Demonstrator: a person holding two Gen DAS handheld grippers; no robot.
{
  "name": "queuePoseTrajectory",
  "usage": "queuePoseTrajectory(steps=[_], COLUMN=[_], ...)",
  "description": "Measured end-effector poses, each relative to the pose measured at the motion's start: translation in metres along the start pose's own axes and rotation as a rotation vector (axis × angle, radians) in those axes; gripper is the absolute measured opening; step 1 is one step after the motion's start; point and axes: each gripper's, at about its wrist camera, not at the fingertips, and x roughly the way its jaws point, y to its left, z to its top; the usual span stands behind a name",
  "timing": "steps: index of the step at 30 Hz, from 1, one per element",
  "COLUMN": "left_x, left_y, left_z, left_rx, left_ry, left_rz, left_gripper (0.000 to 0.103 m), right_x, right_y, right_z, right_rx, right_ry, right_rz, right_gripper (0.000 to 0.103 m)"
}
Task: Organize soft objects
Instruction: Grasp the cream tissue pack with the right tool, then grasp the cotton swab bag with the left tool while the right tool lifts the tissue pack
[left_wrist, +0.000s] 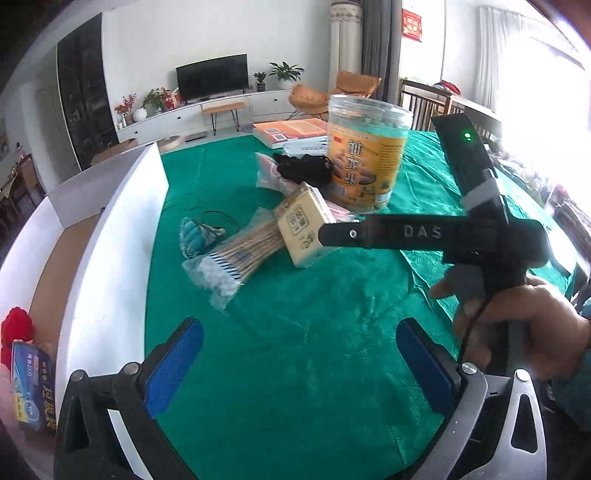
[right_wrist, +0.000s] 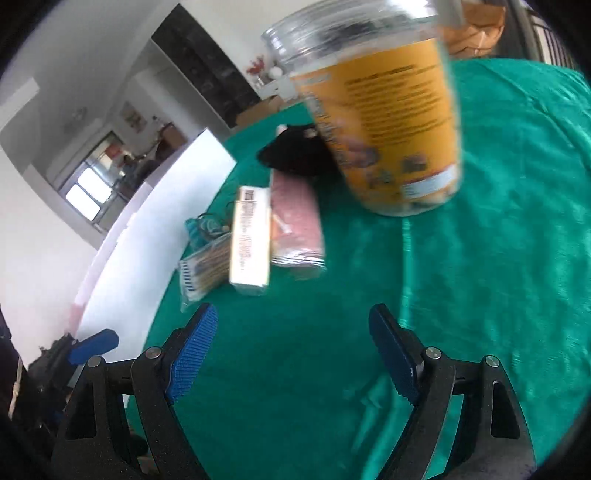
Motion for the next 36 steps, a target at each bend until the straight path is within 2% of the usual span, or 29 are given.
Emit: queuePoseTrajectory(steps=[2,3,4,5,6,10,12,15,17,19,21,22,23,25,26,28,30,31,34,36], left_x=[0.0,0.003,0.007,0.011,0.014,0.022,0.031,0.056,0.082,0.11,0.138,0.149,0.157,0.166,0.166,0.164,0.162,0.163,0.173,0.18], left_y=[0.008,0.01,0.01,0.009,0.01,0.005,0.004,0.008,0.013,0.019,0.027,0.03,0.033,0.032,0.028,0.02,0.016,0.015,0.017,0.02], left_z=[-0.002,-0.002,-0.002,0.0,0.002,0.024,0.04,0.07,0.085,0.092,0.09,0.087,0.082,0.073,0.07,0.069,0.071,0.073,0.08,0.081], left_rx=[-0.013,-0.015,-0.015,-0.011,-0.002,0.076,0.094,0.091,0.094,0.097,0.086,0.074,0.064,0.068,0.098,0.156,0.171,0.173,0.159,0.134], left_ry=[0.004,0.016,0.031,0.044,0.054,0.07,0.089,0.123,0.152,0.199,0.275,0.315,0.347,0.397,0.397,0.394,0.388,0.384,0.377,0.389], left_rz=[0.007,0.012,0.017,0.019,0.019,0.051,0.069,0.055,0.073,0.102,0.107,0.098,0.079,0.021,0.021,-0.006,-0.073,-0.08,-0.042,-0.013], left_gripper=[0.103,0.103,0.103,0.103,0.103,0.103,0.103,0.103,0.103,0.103,0.103,0.103,0.103,0.103,0.103,0.103,0.103,0.103,0.103,0.096], right_x=[0.011,0.019,0.027,0.029,0.026,-0.01,-0.037,-0.07,-0.087,-0.102,-0.113,-0.118,-0.123,-0.135,-0.139,-0.144,-0.14,-0.135,-0.111,-0.093], right_y=[0.006,0.007,0.007,0.005,0.005,-0.002,-0.019,-0.062,-0.098,-0.124,-0.142,-0.147,-0.15,-0.151,-0.147,-0.135,-0.119,-0.112,-0.093,-0.095], right_z=[0.012,0.016,0.018,0.017,0.015,-0.009,-0.017,-0.023,-0.023,-0.025,-0.029,-0.032,-0.033,-0.033,-0.031,-0.023,-0.014,-0.011,0.007,0.018], right_rx=[0.019,0.039,0.059,0.083,0.092,0.057,0.076,0.161,0.26,0.298,0.347,0.379,0.398,0.393,0.366,0.271,0.133,0.057,-0.137,-0.175], right_ry=[-0.011,0.013,0.056,0.074,0.081,0.081,0.046,-0.05,-0.122,-0.199,-0.25,-0.263,-0.268,-0.282,-0.278,-0.247,-0.176,-0.134,0.007,0.105], right_rz=[0.009,0.018,0.019,0.056,0.068,0.067,0.066,0.012,-0.013,-0.073,-0.161,-0.217,-0.256,-0.274,-0.304,-0.358,-0.38,-0.402,-0.489,-0.523], right_gripper=[0.084,0.07,0.035,0.027,0.026,0.026,0.026,0.025,0.025,0.025,0.035,0.047,0.063,0.068,0.073,0.074,0.074,0.074,0.074,0.074])
